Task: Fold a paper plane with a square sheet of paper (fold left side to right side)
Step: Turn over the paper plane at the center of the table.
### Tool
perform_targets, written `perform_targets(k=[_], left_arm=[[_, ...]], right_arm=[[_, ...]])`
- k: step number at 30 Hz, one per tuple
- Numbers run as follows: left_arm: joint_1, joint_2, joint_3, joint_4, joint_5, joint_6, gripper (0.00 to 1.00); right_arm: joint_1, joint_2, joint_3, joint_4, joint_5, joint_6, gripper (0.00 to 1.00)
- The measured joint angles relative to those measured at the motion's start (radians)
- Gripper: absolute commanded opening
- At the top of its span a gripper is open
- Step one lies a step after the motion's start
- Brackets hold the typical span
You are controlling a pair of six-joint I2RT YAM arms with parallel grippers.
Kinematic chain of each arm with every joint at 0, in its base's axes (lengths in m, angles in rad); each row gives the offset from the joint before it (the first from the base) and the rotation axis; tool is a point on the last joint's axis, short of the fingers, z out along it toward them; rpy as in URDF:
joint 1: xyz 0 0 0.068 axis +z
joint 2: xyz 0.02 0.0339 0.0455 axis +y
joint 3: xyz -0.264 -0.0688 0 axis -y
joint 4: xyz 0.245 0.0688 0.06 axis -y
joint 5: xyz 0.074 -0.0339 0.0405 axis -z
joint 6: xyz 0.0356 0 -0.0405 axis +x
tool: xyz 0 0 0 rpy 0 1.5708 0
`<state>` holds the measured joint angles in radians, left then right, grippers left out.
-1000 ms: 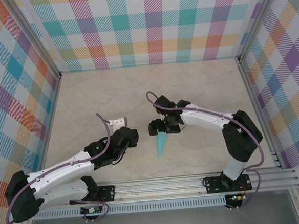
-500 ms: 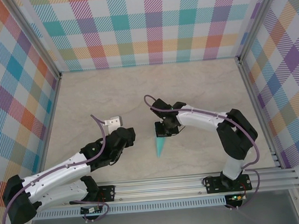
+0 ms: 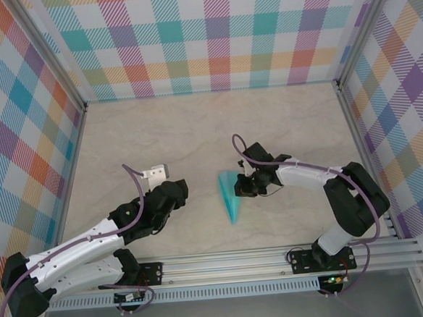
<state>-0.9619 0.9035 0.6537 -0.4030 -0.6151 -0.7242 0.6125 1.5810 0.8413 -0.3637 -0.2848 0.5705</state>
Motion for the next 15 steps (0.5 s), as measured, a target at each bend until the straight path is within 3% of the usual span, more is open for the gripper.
perform_targets(k=[5, 11, 15], left_arm=[[0.0, 0.0, 0.004, -0.015, 0.0, 0.0, 0.54], [0.0, 0.0, 0.004, -0.014, 0.0, 0.002, 0.68], [0.0, 0.0, 0.004, -0.014, -0.003, 0.008, 0.94]], right_arm=[[-0.03, -0.031, 0.004, -0.102, 0.098, -0.045, 0.3], [-0.006, -0.151, 0.098, -0.275, 0.219, -0.061, 0.44], [0.089, -0.183, 0.116, -0.316, 0.237, -0.027, 0.48]])
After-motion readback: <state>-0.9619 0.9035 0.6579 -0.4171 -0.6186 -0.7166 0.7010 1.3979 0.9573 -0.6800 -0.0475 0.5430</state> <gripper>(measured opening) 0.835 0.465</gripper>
